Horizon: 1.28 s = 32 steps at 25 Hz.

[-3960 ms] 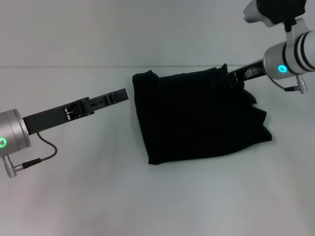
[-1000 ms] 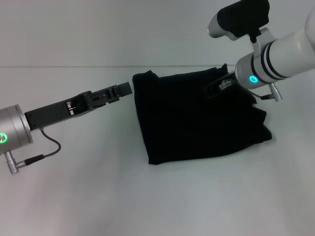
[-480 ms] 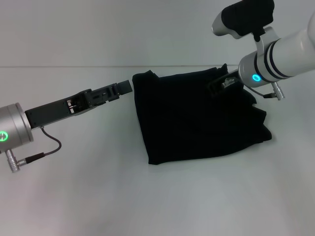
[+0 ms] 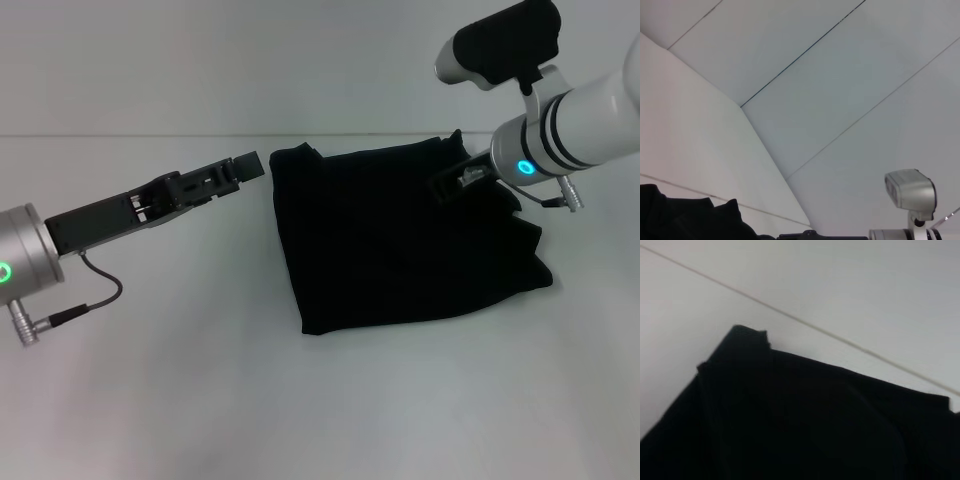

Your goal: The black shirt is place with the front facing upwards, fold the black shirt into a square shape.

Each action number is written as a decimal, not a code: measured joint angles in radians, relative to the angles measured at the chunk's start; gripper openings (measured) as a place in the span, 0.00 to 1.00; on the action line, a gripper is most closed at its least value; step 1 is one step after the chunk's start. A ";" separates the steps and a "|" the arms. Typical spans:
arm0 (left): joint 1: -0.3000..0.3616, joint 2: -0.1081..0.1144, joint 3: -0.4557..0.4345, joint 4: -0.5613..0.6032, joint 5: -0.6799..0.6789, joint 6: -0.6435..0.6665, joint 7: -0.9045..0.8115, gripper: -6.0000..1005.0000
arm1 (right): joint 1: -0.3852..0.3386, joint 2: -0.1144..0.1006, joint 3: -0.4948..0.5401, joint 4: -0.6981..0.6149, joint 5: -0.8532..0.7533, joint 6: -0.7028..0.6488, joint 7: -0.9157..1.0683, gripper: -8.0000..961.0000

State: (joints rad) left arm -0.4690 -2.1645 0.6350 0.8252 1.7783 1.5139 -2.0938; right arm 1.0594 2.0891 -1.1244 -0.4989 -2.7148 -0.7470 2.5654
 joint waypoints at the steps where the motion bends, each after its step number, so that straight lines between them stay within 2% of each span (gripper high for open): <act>1: -0.001 0.000 0.001 0.000 0.000 0.000 0.000 0.75 | 0.001 0.000 0.000 0.004 -0.013 0.004 0.010 0.50; 13: 0.001 -0.003 0.004 -0.001 -0.001 0.004 0.000 0.75 | 0.003 0.003 0.000 0.002 -0.042 0.009 0.039 0.49; 24: -0.004 -0.001 0.006 -0.012 0.000 -0.001 0.003 0.75 | -0.003 0.001 0.007 -0.011 -0.041 0.003 0.052 0.04; 29: -0.006 -0.001 0.003 -0.012 0.000 0.000 0.004 0.75 | -0.019 -0.001 0.003 -0.057 -0.050 -0.025 0.092 0.01; 32: -0.007 0.000 0.001 -0.012 -0.001 0.006 0.008 0.75 | -0.059 0.003 0.000 -0.167 -0.118 -0.077 0.158 0.01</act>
State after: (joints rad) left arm -0.4755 -2.1645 0.6357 0.8129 1.7768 1.5197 -2.0853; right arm 1.0009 2.0917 -1.1243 -0.6656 -2.8326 -0.8245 2.7234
